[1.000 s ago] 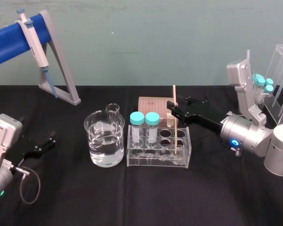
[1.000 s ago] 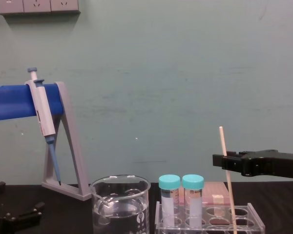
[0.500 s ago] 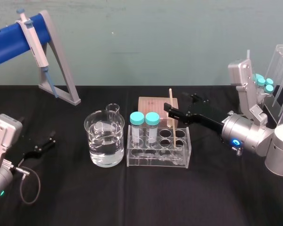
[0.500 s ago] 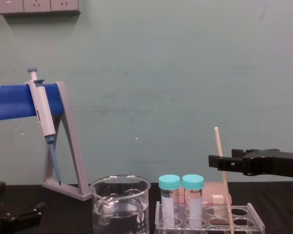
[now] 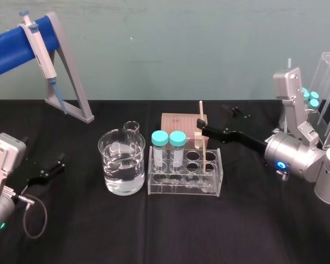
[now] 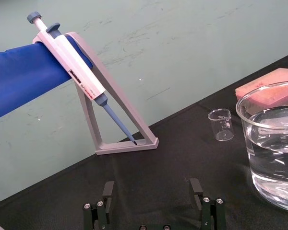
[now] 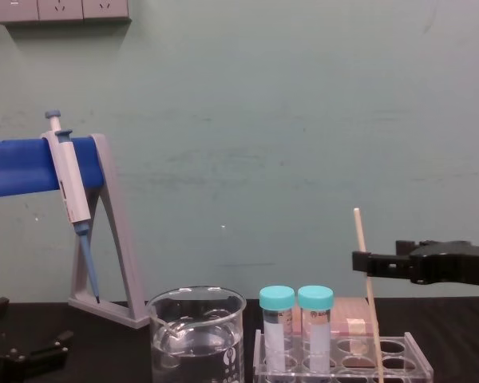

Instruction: Hold the thermometer with one hand and immerse one end into the beaker, then reinsert it into the test tube rack.

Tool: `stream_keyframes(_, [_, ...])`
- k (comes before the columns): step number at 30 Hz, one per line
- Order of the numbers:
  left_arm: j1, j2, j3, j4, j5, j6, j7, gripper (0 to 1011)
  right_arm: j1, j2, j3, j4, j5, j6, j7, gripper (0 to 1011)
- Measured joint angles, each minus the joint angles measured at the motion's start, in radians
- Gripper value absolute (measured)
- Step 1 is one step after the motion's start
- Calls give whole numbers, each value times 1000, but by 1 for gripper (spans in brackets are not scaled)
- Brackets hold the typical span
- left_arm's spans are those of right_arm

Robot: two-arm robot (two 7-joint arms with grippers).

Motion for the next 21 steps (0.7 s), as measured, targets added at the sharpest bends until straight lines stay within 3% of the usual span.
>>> stream_keyframes(13, [0, 0, 0, 0, 0, 0, 0, 1004, -5, 16, 35, 1, -6, -11, -21, 1003])
stream_keyframes(21, [0, 0, 0, 0, 0, 0, 0, 1004, -23, 25, 53, -32, -5, -6, -26, 1003])
